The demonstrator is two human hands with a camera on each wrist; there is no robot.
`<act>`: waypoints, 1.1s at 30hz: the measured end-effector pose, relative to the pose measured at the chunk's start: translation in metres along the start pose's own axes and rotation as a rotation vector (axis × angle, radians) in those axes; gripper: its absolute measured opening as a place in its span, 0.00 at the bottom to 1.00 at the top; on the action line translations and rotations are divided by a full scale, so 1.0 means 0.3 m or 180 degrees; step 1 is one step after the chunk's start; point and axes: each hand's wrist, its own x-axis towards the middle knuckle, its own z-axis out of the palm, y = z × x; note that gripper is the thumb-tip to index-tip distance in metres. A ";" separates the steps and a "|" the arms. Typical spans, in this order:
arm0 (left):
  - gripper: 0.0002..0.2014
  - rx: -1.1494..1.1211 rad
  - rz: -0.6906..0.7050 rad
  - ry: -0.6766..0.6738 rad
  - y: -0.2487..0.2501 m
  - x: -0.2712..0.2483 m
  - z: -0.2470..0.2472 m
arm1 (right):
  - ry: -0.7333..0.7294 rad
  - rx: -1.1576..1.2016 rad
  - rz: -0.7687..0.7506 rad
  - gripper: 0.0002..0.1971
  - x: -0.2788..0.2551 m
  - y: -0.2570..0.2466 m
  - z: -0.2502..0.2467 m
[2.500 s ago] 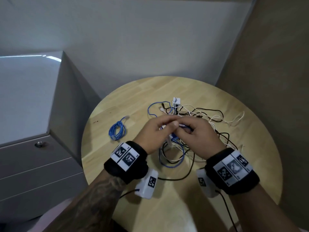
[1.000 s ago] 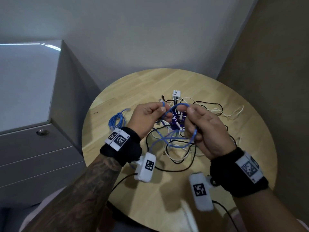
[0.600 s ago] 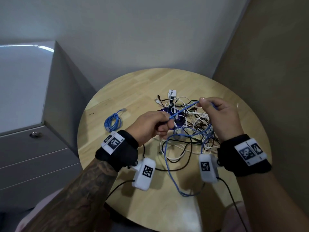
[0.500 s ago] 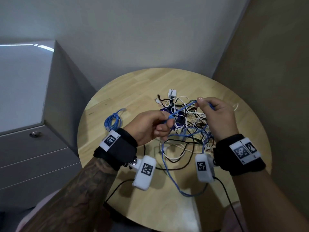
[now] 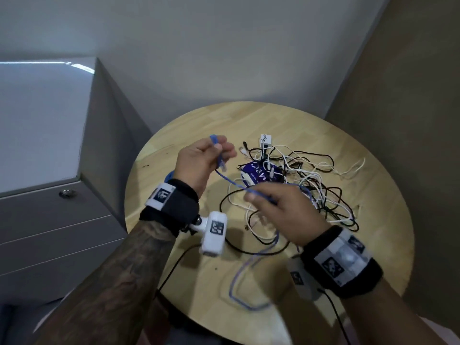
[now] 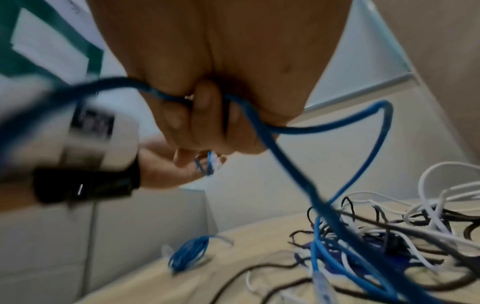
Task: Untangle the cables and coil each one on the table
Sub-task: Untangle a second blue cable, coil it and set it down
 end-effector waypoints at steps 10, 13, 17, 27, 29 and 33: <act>0.14 0.1584 -0.0547 -0.1904 -0.036 -0.146 0.134 | 0.1377 0.0100 -0.0021 0.07 0.036 0.049 -0.135; 0.15 0.0697 -0.1104 -0.1825 -0.008 -0.137 0.142 | 0.1363 0.0296 0.0089 0.07 0.046 0.067 -0.127; 0.13 -0.0902 -0.1458 -0.1427 0.037 -0.118 0.114 | 0.0831 0.0423 0.0270 0.08 0.051 0.078 -0.089; 0.11 -0.1216 -0.0311 -0.0059 0.047 0.016 -0.042 | -0.0233 -0.0270 -0.0178 0.18 -0.004 0.013 0.010; 0.11 -0.0888 -0.0134 -0.0125 0.024 0.007 -0.028 | -0.0329 -0.0148 -0.0345 0.18 -0.007 -0.022 0.007; 0.09 0.0781 0.0289 -0.0466 -0.018 -0.043 0.026 | 0.0085 -0.0103 -0.0419 0.16 -0.004 -0.029 -0.013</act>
